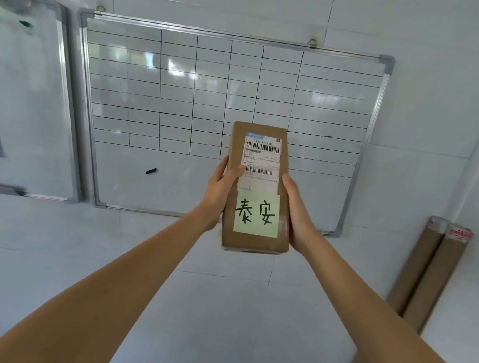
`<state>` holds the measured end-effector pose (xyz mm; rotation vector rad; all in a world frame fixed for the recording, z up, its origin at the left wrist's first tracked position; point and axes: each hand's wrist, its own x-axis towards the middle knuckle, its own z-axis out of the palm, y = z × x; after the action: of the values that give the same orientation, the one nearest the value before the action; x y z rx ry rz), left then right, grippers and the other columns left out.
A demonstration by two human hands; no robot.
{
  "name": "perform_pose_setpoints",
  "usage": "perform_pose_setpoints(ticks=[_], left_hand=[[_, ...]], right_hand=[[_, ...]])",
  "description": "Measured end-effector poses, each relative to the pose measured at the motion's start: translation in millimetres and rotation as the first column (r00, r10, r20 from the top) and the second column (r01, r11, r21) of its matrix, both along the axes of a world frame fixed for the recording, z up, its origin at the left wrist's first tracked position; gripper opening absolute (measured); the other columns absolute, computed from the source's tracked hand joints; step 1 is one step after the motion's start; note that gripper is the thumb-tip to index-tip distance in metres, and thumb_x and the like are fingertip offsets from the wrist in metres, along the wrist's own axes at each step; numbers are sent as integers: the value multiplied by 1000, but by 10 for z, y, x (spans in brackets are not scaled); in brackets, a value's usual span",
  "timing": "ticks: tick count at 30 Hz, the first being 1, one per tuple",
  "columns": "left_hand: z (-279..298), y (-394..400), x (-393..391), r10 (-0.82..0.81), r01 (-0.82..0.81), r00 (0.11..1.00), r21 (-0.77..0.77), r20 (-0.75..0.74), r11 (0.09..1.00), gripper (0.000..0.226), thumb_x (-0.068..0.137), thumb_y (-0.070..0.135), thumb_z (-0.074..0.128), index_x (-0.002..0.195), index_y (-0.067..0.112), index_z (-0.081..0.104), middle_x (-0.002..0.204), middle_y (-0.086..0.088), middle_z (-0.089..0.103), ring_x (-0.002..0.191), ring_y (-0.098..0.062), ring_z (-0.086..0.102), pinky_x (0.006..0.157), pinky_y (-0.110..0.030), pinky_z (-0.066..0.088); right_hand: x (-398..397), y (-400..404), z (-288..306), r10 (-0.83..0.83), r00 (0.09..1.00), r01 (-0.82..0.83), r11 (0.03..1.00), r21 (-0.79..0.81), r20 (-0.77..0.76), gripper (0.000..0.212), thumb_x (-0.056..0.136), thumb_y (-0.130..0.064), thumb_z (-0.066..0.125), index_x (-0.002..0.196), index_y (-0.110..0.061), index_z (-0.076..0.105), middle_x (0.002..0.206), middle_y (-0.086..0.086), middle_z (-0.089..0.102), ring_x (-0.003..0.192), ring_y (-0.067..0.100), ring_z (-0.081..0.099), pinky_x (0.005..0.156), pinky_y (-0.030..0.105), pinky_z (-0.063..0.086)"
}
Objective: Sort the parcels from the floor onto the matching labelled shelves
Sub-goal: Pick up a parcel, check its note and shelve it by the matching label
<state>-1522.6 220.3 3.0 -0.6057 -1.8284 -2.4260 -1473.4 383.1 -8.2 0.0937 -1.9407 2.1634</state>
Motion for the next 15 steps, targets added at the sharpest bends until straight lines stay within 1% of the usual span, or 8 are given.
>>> perform_pose_setpoints(ticks=[2,4,5,8,9,13,15], left_hand=[[22,47,45,-52,51,999,47,14,998,51,101,46,43,147,23,45,128,-6,70,113,-26,69,93,-43,57],[39,44,76,-81,74,995,106,59,992,57,101,57,30,138,23,56,124,-6,72,111,-27,70,85,-39,59],[44,26,75,-72,62,995,129,72,990,57,101,58,29,134,23,60,121,-6,73,108,-27,71,82,-39,59],[43,-40,40,-2,-4,999,149,43,989,48,100,52,39,122,20,68,109,-6,77,95,-27,75,69,-35,60],[45,-61,37,20,-24,999,144,29,989,46,99,51,41,119,20,69,106,-6,78,93,-26,76,69,-35,60],[25,-130,21,50,-48,999,123,-8,991,44,94,54,47,116,23,70,108,-5,77,99,-28,74,86,-45,60],[14,-174,28,78,-77,997,114,-2,990,42,95,54,47,116,25,70,107,-3,78,99,-25,75,88,-45,60]], right_hand=[[-9,-66,86,-54,996,53,998,-22,-69,58,105,-55,39,148,-17,50,141,15,64,129,34,63,114,55,46],[-24,-105,88,-72,992,66,996,-63,-106,58,104,-53,41,151,-18,48,143,13,63,131,33,61,116,55,44],[-31,-122,67,-73,991,63,994,-87,-113,59,104,-53,42,152,-19,46,143,13,63,132,34,61,116,55,44],[-35,-194,4,-62,991,45,988,-147,-115,60,104,-54,41,152,-19,45,143,17,63,132,38,60,115,58,44],[-35,-219,-6,-64,991,45,987,-153,-117,60,104,-53,41,153,-19,45,142,17,63,131,38,61,114,59,45],[-55,-278,-19,-78,988,59,989,-138,-137,59,104,-51,43,153,-18,44,140,18,64,128,39,63,111,60,47],[-65,-317,-37,-89,987,72,989,-126,-137,58,104,-51,43,152,-19,45,138,18,65,127,38,64,110,60,48]])
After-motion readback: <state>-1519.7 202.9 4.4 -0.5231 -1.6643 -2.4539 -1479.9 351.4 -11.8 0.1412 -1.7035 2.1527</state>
